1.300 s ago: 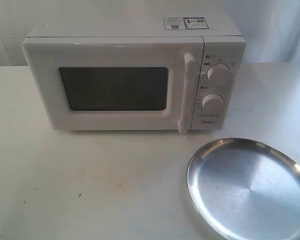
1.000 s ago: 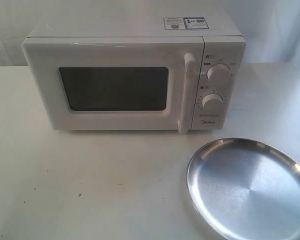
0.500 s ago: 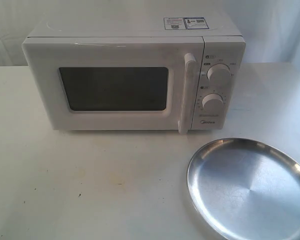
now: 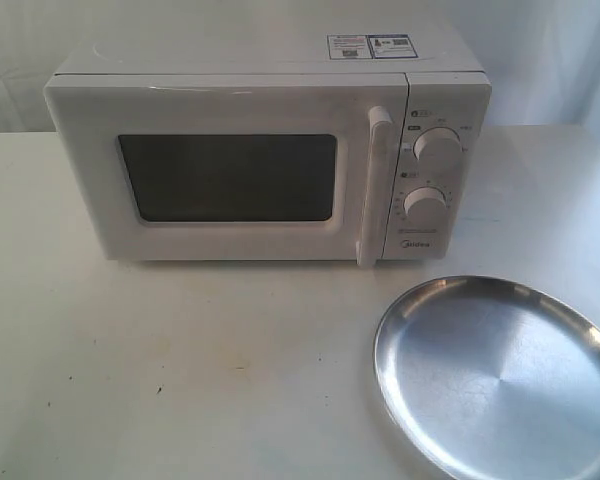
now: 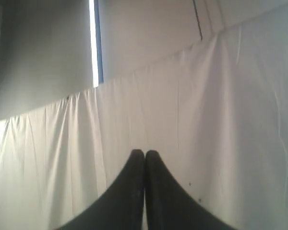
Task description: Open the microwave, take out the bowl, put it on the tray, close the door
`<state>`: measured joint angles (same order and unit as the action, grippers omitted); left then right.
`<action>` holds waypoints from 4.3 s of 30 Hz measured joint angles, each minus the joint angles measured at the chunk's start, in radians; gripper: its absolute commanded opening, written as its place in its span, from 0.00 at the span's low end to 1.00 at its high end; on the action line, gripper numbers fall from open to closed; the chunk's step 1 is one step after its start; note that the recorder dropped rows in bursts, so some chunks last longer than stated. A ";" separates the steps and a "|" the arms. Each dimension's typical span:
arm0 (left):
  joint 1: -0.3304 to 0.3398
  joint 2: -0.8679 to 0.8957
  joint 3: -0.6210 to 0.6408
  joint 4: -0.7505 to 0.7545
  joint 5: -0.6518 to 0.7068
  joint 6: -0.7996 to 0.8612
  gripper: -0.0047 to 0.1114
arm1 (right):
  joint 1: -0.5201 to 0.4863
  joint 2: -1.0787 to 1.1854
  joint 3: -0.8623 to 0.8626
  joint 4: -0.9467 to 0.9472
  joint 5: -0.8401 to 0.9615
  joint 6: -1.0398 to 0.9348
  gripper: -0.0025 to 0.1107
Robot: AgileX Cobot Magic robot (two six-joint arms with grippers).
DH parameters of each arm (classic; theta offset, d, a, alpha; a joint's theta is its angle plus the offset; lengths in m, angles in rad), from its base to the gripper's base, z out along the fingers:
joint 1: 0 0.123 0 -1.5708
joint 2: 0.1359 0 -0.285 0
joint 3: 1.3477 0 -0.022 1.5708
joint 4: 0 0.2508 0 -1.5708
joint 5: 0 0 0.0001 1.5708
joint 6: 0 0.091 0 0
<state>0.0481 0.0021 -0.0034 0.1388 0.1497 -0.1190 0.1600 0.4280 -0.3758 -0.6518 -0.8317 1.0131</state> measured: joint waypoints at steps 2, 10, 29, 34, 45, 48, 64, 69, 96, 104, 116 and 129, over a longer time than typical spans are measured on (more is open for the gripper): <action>0.000 0.000 0.000 0.000 0.000 0.000 0.04 | 0.000 0.150 -0.053 -0.077 -0.031 -0.004 0.02; 0.000 0.000 0.000 0.000 0.000 0.000 0.04 | 0.000 0.773 -0.109 -0.247 -0.243 -0.326 0.02; 0.000 0.000 0.000 0.000 0.000 0.000 0.04 | 0.026 1.424 -0.237 -0.357 -0.359 -0.623 0.24; 0.000 0.000 0.000 0.000 0.000 0.000 0.04 | 0.050 1.428 -0.275 -0.386 -0.365 -0.625 0.44; 0.000 0.000 0.000 0.000 0.000 0.000 0.04 | 0.075 1.428 -0.354 -0.336 -0.258 -0.634 0.44; 0.000 0.000 0.000 0.000 0.000 0.000 0.04 | 0.116 1.428 -0.387 -0.346 -0.190 -0.614 0.38; 0.000 0.000 0.000 0.000 0.000 0.000 0.04 | 0.128 1.428 -0.405 -0.377 -0.161 -0.586 0.02; 0.000 0.000 0.000 0.000 0.000 0.000 0.04 | 0.115 1.437 -0.413 -0.428 -0.180 -0.556 0.02; 0.000 0.000 0.000 0.000 0.000 0.000 0.04 | 0.097 1.433 -0.440 -0.556 -0.173 -0.430 0.02; 0.000 0.000 0.000 0.000 0.000 0.000 0.04 | 0.113 1.388 -0.430 -0.671 -0.150 -0.397 0.02; 0.000 0.000 0.000 0.000 0.000 0.000 0.04 | 0.167 1.339 -0.374 -0.925 -0.305 -0.385 0.02; 0.000 0.000 0.000 0.000 0.000 0.000 0.04 | 0.176 1.281 -0.372 -0.952 -0.236 -0.205 0.02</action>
<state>0.0481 0.0021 -0.0034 0.1388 0.1497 -0.1190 0.3357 1.7085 -0.7481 -1.6040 -1.0677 0.8086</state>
